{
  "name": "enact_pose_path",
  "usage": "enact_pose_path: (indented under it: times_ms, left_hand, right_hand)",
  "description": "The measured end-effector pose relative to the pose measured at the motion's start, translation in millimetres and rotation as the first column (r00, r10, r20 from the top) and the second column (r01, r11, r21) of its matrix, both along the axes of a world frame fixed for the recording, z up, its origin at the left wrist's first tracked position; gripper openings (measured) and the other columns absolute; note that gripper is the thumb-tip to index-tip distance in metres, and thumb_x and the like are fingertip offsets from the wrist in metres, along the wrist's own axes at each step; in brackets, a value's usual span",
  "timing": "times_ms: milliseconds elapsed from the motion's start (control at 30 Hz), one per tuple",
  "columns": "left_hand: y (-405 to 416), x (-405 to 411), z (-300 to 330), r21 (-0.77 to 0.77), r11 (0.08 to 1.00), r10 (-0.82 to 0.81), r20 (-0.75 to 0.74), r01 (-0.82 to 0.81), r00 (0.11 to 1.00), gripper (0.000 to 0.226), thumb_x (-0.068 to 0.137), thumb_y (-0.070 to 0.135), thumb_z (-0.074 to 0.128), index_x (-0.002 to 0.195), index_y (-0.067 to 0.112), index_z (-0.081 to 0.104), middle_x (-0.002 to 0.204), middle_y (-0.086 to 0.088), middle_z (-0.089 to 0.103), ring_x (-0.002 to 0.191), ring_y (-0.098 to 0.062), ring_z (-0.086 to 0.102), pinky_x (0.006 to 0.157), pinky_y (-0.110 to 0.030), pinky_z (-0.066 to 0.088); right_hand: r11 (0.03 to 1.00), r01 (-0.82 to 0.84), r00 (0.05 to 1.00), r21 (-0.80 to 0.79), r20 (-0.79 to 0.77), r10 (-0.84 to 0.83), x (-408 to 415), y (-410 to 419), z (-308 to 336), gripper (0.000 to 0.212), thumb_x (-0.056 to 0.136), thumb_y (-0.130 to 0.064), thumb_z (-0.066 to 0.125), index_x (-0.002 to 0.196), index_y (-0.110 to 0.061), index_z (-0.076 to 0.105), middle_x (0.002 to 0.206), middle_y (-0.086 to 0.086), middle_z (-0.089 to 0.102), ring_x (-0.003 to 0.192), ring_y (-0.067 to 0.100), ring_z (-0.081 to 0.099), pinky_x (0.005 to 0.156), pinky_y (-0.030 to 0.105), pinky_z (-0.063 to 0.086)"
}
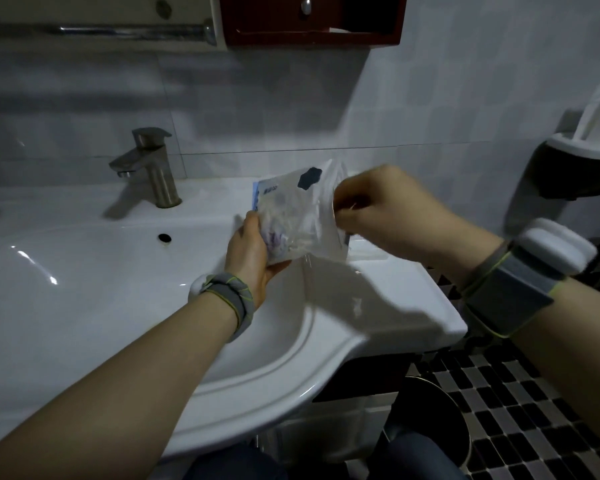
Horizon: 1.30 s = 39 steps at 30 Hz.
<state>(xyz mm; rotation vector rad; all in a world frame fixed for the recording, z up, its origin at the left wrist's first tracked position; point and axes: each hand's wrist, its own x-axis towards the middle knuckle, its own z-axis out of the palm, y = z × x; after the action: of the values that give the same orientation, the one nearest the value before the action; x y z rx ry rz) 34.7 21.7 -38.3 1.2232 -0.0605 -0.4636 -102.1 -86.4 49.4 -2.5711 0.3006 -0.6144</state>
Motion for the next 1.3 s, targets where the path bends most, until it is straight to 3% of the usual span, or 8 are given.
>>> enact_pose_path:
  times_ms: [133,233,467,667,833,900,1033,1300]
  left_hand:
    - [2,2,2,0.064,0.997,0.026,0.093,-0.032,0.995,0.027,0.1,0.047,0.04,0.092,0.033,0.062,0.097,0.004,0.068,0.084,-0.016,0.067,0.047,-0.024,0.054]
    - [0,1,1,0.082,0.996,0.016,0.114,-0.026,0.993,0.03,0.101,0.049,0.039,0.105,0.032,0.063,0.106,0.0,0.068,0.085,-0.016,0.067,0.046,-0.023,0.053]
    - [1,7,-2,0.101,0.993,0.051,0.145,-0.067,0.988,0.036,0.1,0.047,0.039,0.12,0.027,0.061,0.116,-0.003,0.068,0.091,-0.017,0.067,0.046,-0.022,0.053]
    - [-1,7,-3,0.099,0.993,0.049,0.146,-0.064,0.988,0.037,0.101,0.046,0.038,0.117,0.023,0.063,0.113,-0.005,0.069,0.087,-0.018,0.068,0.045,-0.023,0.052]
    - [2,12,-8,0.126,0.988,0.071,0.103,-0.084,0.992,0.036,0.1,0.046,0.039,0.113,0.023,0.064,0.105,-0.002,0.07,0.082,-0.016,0.066,0.045,-0.022,0.052]
    - [2,14,-9,0.121,0.989,0.078,0.076,-0.087,0.994,0.036,0.1,0.044,0.04,0.115,0.02,0.063,0.103,-0.004,0.069,0.079,-0.016,0.065,0.044,-0.021,0.052]
    - [3,16,-11,0.113,0.991,0.075,0.036,-0.078,0.997,0.038,0.101,0.045,0.04,0.119,0.019,0.062,0.096,-0.002,0.068,0.074,-0.015,0.064,0.045,-0.021,0.052]
    - [4,24,-18,0.12,0.988,0.096,-0.014,-0.093,0.995,0.039,0.101,0.047,0.04,0.117,0.02,0.063,0.091,0.001,0.067,0.075,-0.015,0.064,0.05,-0.024,0.052]
  right_hand:
    - [0.999,0.027,0.991,-0.02,-0.13,-0.03,14,3,0,0.022,0.081,-0.008,0.059,0.062,-0.014,0.067,0.05,0.001,0.062,0.03,0.002,0.048,0.035,0.005,0.031]
    - [0.998,-0.05,0.958,-0.036,-0.286,0.038,27,7,-5,0.009,0.085,-0.025,0.065,0.083,-0.018,0.071,0.064,0.004,0.069,0.04,0.011,0.055,0.04,0.015,0.04]
    - [0.987,0.028,0.928,-0.158,-0.364,-0.085,41,10,-12,0.034,0.085,0.002,0.048,0.055,-0.013,0.043,0.041,-0.005,0.045,0.046,0.015,0.045,0.034,0.014,0.031]
    - [0.986,-0.012,0.95,-0.167,-0.31,-0.041,37,6,-16,0.038,0.089,-0.001,0.047,0.066,-0.03,0.039,0.061,-0.003,0.042,0.056,0.016,0.04,0.052,0.027,0.035]
    - [0.998,-0.017,0.987,-0.055,-0.158,0.008,34,1,-19,0.034,0.083,-0.007,0.043,0.07,-0.034,0.059,0.093,0.001,0.069,0.078,0.024,0.061,0.07,0.029,0.053]
    - [0.998,0.01,0.989,-0.068,-0.147,-0.02,30,-1,-14,0.036,0.087,-0.01,0.048,0.057,-0.029,0.053,0.076,-0.004,0.065,0.067,0.019,0.058,0.062,0.025,0.048]
    - [0.996,0.015,0.991,0.085,-0.136,-0.004,25,-11,-7,0.015,0.089,-0.013,0.057,0.08,-0.016,0.069,0.061,-0.006,0.058,0.045,0.012,0.053,0.04,0.011,0.037]
    - [0.892,0.037,0.997,0.451,-0.079,-0.001,6,-45,-5,0.014,0.089,-0.009,0.064,0.076,-0.007,0.068,0.067,0.007,0.06,0.04,0.011,0.047,0.047,0.024,0.042]
